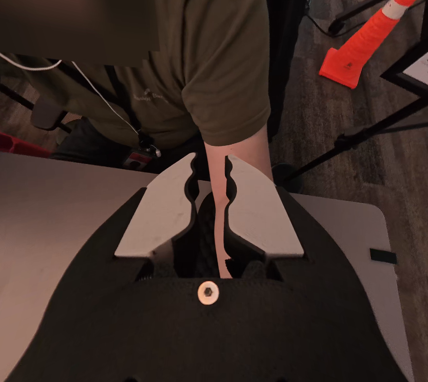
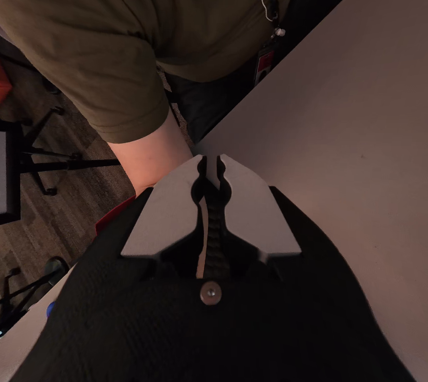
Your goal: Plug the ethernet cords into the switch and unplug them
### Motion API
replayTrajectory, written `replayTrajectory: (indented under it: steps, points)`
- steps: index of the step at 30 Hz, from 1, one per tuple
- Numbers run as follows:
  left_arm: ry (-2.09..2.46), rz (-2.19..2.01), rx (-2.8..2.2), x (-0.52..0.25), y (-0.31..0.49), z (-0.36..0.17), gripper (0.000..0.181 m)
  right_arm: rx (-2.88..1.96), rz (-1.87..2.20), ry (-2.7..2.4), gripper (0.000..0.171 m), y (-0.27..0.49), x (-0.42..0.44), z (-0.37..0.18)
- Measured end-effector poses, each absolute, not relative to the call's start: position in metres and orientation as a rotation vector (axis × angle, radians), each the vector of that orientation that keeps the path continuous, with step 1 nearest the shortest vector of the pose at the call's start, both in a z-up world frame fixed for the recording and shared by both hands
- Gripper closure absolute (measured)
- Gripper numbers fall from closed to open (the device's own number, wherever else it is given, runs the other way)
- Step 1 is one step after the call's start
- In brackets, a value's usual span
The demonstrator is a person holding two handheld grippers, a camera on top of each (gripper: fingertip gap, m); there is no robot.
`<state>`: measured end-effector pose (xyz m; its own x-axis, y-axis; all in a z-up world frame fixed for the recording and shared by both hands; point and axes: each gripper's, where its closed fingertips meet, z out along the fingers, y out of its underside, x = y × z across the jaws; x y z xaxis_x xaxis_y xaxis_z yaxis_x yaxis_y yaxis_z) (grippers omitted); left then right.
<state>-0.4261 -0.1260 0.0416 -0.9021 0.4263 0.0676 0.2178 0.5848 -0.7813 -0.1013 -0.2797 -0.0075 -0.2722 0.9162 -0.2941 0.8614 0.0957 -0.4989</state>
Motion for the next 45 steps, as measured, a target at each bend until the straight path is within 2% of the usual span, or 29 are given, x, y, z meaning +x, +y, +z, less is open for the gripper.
replayTrajectory:
  steps: [9, 17, 20, 24, 25, 29, 33, 35, 39, 41, 45]
  points:
    - [-2.618, 1.177, -0.651, -0.442, -0.128, 0.042, 0.162, -1.667, 0.948, -2.324, 0.162, -0.289, -0.102, -0.001]
    - [-2.742, 1.307, -0.427, -0.421, -0.122, 0.046, 0.162, -1.806, 0.999, -2.002, 0.162, -0.251, -0.090, 0.005]
    - [-2.903, 1.328, -0.004, -0.380, -0.114, 0.043, 0.163, -1.967, 0.956, -1.670, 0.162, -0.211, -0.077, 0.012]
    - [-2.925, 1.191, 0.534, -0.347, -0.094, 0.030, 0.164, -2.312, 0.624, -1.191, 0.161, -0.150, -0.030, -0.004]
    - [-2.925, 1.162, 0.674, -0.336, -0.087, 0.027, 0.170, -2.371, 0.539, -1.099, 0.161, -0.139, -0.017, -0.008]
    - [-2.834, 1.004, 1.298, -0.296, -0.045, 0.015, 0.174, -2.438, 0.280, -0.827, 0.161, -0.103, 0.021, -0.007]
    - [-2.749, 1.013, 1.620, -0.267, -0.014, 0.017, 0.171, -2.353, 0.066, -0.668, 0.159, -0.073, 0.044, 0.011]
    - [-2.740, 1.080, 1.799, -0.250, 0.006, 0.027, 0.170, -2.261, -0.106, -0.541, 0.154, -0.056, 0.065, 0.030]
    - [-2.754, 1.325, 2.279, -0.223, 0.062, 0.074, 0.156, -1.986, -0.388, -0.178, 0.143, -0.040, 0.117, 0.086]
    - [-2.715, 1.460, 2.647, -0.222, 0.098, 0.108, 0.139, -1.845, -0.418, -0.016, 0.142, -0.047, 0.140, 0.109]
    - [-2.208, 1.824, 3.518, -0.266, 0.158, 0.168, 0.126, -1.645, -0.542, 0.265, 0.134, -0.088, 0.196, 0.133]
